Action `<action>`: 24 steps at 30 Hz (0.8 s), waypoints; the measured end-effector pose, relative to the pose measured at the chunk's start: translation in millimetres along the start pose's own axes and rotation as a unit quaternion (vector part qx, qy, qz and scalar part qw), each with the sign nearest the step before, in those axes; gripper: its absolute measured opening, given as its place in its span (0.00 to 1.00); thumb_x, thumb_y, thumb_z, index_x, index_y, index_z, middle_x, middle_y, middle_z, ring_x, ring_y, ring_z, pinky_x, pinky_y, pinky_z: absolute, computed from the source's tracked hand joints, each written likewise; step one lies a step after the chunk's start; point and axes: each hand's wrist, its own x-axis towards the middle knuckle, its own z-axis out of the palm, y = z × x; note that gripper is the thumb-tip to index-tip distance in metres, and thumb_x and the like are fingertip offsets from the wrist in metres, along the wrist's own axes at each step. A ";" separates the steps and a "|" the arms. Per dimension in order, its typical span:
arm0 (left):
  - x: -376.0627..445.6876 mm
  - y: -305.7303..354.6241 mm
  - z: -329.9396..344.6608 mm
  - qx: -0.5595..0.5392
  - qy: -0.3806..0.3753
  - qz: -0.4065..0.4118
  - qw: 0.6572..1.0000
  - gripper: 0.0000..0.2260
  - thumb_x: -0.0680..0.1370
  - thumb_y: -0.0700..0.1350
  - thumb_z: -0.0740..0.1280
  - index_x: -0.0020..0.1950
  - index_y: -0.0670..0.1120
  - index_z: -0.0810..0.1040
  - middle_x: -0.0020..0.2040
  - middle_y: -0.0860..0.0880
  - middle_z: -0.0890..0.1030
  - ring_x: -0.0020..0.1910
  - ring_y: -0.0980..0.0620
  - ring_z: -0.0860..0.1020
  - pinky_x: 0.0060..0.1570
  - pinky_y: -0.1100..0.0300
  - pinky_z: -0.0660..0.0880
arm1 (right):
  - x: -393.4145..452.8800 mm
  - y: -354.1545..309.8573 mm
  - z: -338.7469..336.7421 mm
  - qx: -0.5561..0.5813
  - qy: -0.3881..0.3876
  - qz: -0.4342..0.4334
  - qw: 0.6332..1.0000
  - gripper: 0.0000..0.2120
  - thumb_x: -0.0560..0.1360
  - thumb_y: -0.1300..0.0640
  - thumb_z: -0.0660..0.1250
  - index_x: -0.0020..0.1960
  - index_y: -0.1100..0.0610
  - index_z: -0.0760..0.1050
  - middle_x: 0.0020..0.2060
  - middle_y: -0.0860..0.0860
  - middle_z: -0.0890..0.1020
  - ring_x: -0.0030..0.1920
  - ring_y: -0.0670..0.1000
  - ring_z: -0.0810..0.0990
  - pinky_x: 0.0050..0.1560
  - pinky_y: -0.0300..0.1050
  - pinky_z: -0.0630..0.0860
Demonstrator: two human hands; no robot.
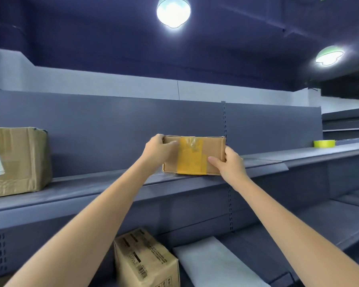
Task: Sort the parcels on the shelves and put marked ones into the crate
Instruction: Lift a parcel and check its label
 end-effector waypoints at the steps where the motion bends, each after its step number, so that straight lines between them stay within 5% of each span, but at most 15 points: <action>1: -6.3 0.3 -9.2 -0.010 0.015 0.020 1.000 0.10 0.75 0.49 0.64 0.48 0.41 0.73 0.38 0.52 0.71 0.35 0.54 0.68 0.31 0.61 0.62 | -8.6 -4.5 2.3 0.008 0.004 -0.014 1.000 0.21 0.73 0.53 0.67 0.64 0.57 0.68 0.57 0.52 0.78 0.53 0.51 0.75 0.47 0.41 0.72; 4: -37.9 0.9 -40.4 -0.031 0.040 0.050 0.998 0.08 0.75 0.49 0.64 0.46 0.44 0.73 0.40 0.52 0.74 0.40 0.51 0.71 0.33 0.61 0.67 | -39.5 -27.6 11.0 0.033 0.021 -0.048 0.998 0.23 0.73 0.53 0.67 0.66 0.56 0.67 0.57 0.51 0.77 0.56 0.52 0.76 0.53 0.45 0.75; 10: -132.8 -17.8 -104.2 -0.068 0.112 0.058 0.990 0.19 0.76 0.47 0.65 0.66 0.48 0.70 0.53 0.55 0.77 0.53 0.55 0.75 0.48 0.64 0.70 | -115.1 -76.3 35.1 0.068 0.019 -0.095 0.993 0.26 0.73 0.53 0.68 0.68 0.53 0.65 0.56 0.47 0.78 0.54 0.47 0.76 0.52 0.39 0.75; 17: -254.3 -49.0 -150.2 -0.096 0.175 0.083 0.976 0.10 0.75 0.50 0.65 0.55 0.57 0.73 0.47 0.64 0.79 0.47 0.71 0.76 0.41 0.79 0.70 | -214.8 -93.2 72.7 0.217 -0.020 -0.086 0.972 0.23 0.71 0.61 0.70 0.63 0.48 0.69 0.50 0.36 0.78 0.53 0.41 0.79 0.50 0.33 0.76; 20: -274.4 -63.7 -162.6 -0.114 0.197 0.038 0.973 0.09 0.73 0.57 0.65 0.52 0.61 0.73 0.47 0.61 0.81 0.47 0.67 0.78 0.44 0.72 0.74 | -240.3 -93.9 84.6 0.337 -0.098 -0.075 0.933 0.20 0.72 0.60 0.68 0.62 0.49 0.71 0.52 0.44 0.82 0.55 0.42 0.79 0.50 0.31 0.75; 24: -271.5 -84.3 -169.8 -0.182 0.177 -0.062 0.965 0.15 0.75 0.52 0.66 0.60 0.52 0.74 0.52 0.56 0.80 0.53 0.57 0.78 0.55 0.58 0.74 | -251.6 -102.2 98.3 0.389 -0.195 -0.001 0.900 0.23 0.72 0.41 0.62 0.64 0.49 0.72 0.58 0.46 0.80 0.60 0.46 0.76 0.63 0.44 0.70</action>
